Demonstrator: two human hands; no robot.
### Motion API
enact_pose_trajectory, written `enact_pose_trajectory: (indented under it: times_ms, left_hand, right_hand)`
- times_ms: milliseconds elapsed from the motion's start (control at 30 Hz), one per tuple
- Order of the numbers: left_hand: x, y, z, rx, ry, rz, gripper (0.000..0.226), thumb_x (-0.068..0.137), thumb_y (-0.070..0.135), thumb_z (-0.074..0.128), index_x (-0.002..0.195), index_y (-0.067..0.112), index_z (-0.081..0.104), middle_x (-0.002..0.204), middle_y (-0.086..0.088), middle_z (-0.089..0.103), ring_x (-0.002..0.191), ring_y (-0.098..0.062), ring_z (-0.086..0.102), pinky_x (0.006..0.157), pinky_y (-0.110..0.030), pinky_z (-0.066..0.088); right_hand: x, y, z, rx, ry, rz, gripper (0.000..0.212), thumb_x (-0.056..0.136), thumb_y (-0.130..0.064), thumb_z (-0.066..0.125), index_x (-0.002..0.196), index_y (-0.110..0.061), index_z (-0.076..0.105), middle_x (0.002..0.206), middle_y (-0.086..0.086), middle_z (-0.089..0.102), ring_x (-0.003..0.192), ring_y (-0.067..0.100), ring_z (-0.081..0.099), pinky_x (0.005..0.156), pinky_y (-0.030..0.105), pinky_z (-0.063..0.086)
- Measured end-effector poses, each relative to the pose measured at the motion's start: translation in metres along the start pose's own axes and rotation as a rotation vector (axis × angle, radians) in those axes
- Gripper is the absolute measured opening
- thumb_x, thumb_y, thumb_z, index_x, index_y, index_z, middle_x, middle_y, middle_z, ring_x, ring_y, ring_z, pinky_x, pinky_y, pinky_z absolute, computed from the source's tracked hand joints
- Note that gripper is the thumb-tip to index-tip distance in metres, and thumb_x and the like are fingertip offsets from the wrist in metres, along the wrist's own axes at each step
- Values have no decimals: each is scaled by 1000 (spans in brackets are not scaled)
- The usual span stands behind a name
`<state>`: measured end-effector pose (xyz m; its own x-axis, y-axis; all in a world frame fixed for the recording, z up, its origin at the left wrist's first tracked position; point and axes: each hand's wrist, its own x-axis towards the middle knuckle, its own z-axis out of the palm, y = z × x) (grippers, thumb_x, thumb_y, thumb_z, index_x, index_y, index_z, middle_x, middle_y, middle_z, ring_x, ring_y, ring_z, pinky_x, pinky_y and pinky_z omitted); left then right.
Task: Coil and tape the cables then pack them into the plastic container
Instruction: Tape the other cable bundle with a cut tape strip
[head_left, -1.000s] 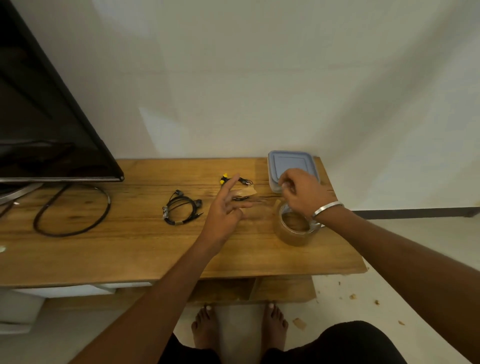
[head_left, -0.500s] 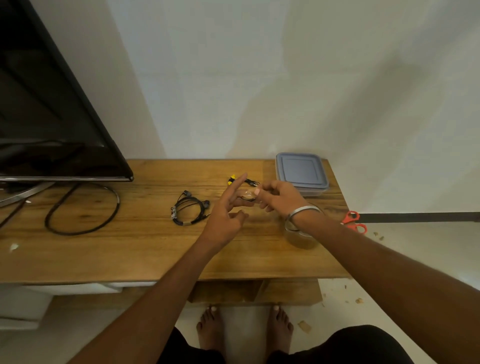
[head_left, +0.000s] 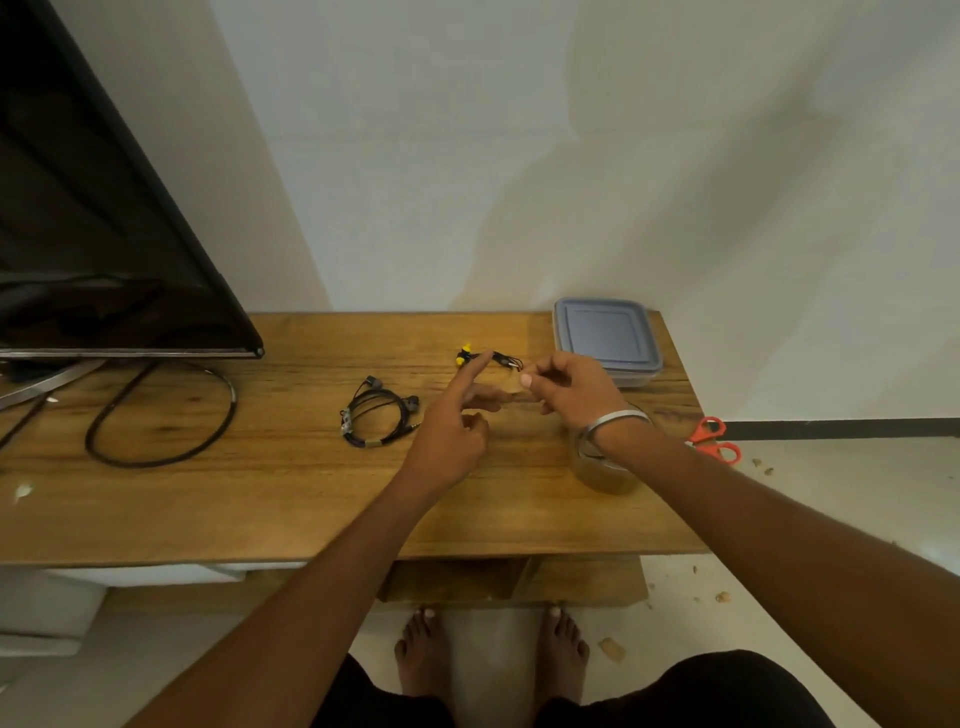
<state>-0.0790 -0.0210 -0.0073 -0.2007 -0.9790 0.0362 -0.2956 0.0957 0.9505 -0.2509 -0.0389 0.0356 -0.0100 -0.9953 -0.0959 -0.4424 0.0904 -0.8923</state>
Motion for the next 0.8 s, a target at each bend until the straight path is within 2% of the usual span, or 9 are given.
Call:
enact_pose_trajectory:
  times_ms: [100,200,300,367,433,533,700,800]
  left_hand:
    - [7,-4,-2,87,134,19,66,86,-13,49,143,22,46,100,5,67,92,-1,60,78,-12,46]
    - [19,-3,-5,320,187,119,46,90,-7,52,130,14,58,108,1,61,98,-10,55,82,-22,46]
    - [38,-6,-5,625,98,162,29,92,11,61,121,14,65,118,-1,56,112,-21,47,95,-32,39]
    - [46,-7,-3,774,-25,142,30,93,25,62,122,18,64,129,2,52,122,-22,40,101,-35,30]
    - [50,-7,-2,895,-109,126,34,93,31,61,125,21,61,136,5,47,129,-20,34,104,-38,26]
    - [53,-8,-4,981,-145,139,34,94,32,60,126,23,58,138,6,47,132,-18,32,106,-38,24]
    - [62,-9,-14,1048,-170,215,35,94,28,58,129,24,54,138,7,48,134,-17,32,105,-36,22]
    - [69,-11,-16,1061,-206,241,26,96,26,55,121,24,56,132,6,51,130,-17,36,103,-35,23]
  right_hand:
    - [3,5,-15,5,75,-5,5,87,-17,64,88,-13,64,77,0,65,74,17,60,73,31,55]
    - [3,13,-31,-29,122,-21,3,88,-20,63,88,-16,63,78,-1,64,75,17,61,74,30,54]
    - [3,19,-41,-53,169,-43,5,89,-20,62,91,-15,63,79,-4,61,75,13,58,71,23,50]
    - [3,24,-45,-55,190,-57,5,89,-20,62,92,-16,63,78,-5,61,77,13,58,73,25,51]
    - [3,27,-47,-75,199,-72,5,89,-21,62,92,-17,63,78,-7,60,76,11,57,71,22,48]
    - [2,33,-49,-85,203,-85,7,89,-22,62,93,-17,63,78,-7,59,73,5,55,68,15,44]
    - [2,38,-48,-70,194,-84,11,89,-22,62,97,-15,65,80,-8,59,74,3,55,67,13,43]
    - [3,40,-46,-74,194,-90,11,89,-23,62,96,-16,65,81,-6,61,75,4,55,67,12,42]
